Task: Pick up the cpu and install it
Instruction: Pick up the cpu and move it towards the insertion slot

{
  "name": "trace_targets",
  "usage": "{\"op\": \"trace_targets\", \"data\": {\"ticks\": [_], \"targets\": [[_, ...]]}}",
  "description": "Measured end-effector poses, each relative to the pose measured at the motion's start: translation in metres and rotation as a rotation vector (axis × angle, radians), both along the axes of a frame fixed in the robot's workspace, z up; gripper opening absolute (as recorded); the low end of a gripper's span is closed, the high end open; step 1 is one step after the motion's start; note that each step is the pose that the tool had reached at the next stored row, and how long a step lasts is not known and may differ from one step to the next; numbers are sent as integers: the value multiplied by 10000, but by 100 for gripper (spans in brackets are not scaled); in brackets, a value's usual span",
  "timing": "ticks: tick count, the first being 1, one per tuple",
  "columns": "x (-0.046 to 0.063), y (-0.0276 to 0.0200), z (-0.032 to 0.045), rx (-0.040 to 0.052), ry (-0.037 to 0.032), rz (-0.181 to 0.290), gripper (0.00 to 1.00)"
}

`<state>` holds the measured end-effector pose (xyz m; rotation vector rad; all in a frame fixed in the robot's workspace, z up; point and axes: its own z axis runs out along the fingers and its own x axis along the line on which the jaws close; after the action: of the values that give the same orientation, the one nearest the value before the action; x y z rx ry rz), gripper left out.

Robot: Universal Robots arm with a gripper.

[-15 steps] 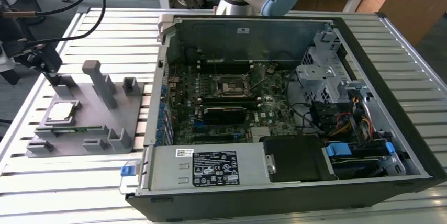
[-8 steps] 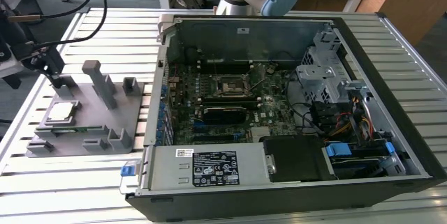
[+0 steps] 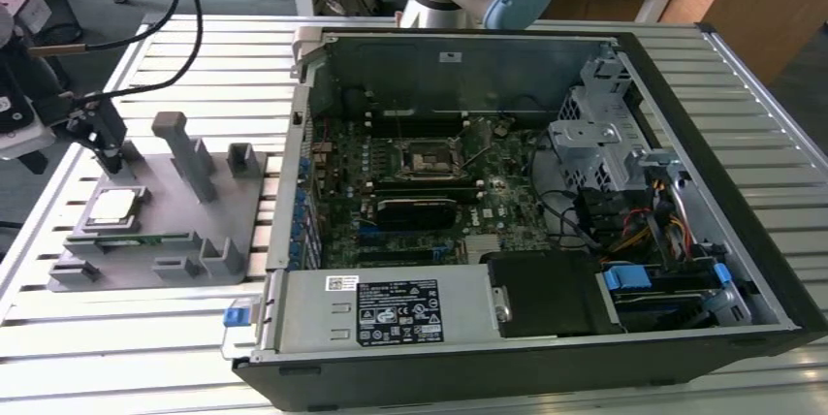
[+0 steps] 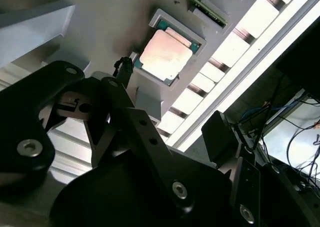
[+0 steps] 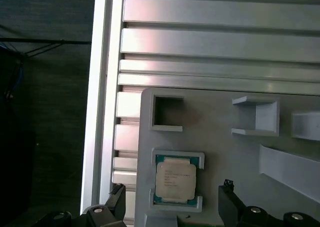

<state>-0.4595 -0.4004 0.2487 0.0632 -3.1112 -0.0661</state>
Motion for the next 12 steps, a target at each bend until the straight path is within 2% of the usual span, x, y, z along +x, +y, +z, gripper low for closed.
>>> {"op": "trace_targets", "data": {"ticks": [5, 12], "targets": [[-1, 1, -86, -16, -7, -93, 82], [-1, 1, -112, -17, -6, -96, 82]]}}
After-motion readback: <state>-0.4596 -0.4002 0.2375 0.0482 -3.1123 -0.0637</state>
